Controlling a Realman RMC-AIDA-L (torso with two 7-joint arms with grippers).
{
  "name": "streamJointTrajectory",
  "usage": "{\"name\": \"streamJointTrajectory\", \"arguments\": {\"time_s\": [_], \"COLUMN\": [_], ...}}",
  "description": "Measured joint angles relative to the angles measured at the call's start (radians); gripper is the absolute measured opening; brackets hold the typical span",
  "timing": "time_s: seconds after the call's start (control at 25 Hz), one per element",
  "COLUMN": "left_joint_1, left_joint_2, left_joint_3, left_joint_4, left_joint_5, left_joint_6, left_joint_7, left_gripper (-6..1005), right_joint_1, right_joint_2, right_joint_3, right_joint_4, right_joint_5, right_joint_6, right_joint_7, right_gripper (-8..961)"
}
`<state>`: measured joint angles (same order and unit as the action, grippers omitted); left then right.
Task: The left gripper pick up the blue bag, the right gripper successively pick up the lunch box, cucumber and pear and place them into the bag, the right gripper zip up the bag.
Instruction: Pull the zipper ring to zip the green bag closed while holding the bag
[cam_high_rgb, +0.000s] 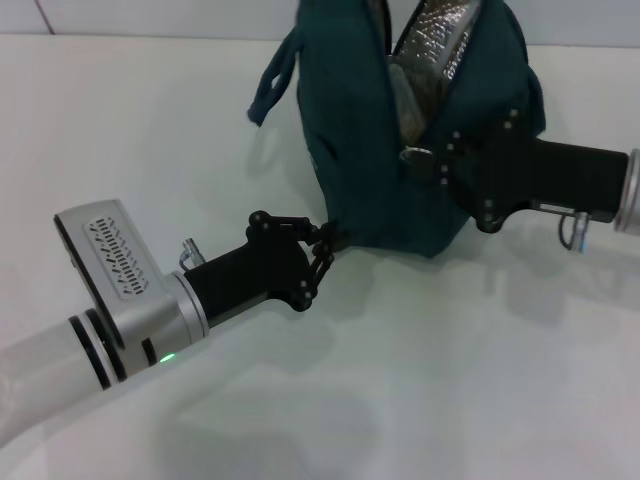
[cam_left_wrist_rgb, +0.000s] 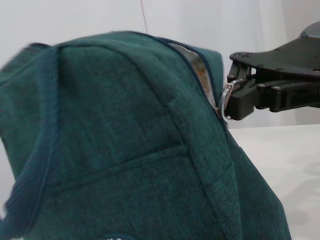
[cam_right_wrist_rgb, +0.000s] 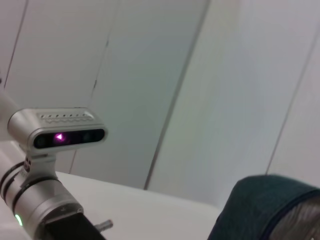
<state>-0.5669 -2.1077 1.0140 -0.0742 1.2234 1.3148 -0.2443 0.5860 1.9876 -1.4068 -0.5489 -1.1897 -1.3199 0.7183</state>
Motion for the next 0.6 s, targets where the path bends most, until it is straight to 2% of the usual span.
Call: {"name": "streamJointTrajectory", "arguments": {"time_s": [0.04, 0.08, 0.6], "left_joint_1": [-0.001, -0.002, -0.009], "left_joint_2": [0.000, 0.000, 0.000], "left_joint_3": [0.000, 0.000, -0.002], "left_joint_4": [0.001, 0.001, 0.003], "left_joint_5": [0.000, 0.001, -0.002], "left_joint_6": [0.001, 0.002, 0.008], "left_joint_7": [0.004, 0.010, 0.089], "left_gripper": [54, 54, 72], "right_joint_1": [0.000, -0.001, 0.010], "right_joint_2": [0.000, -0.020, -0.083], "right_joint_3": [0.000, 0.002, 0.046], "right_joint_4": [0.000, -0.007, -0.121], "right_joint_5": [0.000, -0.025, -0.195], "right_joint_6": [0.000, -0.007, -0.017], "right_joint_7": [0.000, 0.104, 0.630], "right_gripper": [11, 11, 11]}}
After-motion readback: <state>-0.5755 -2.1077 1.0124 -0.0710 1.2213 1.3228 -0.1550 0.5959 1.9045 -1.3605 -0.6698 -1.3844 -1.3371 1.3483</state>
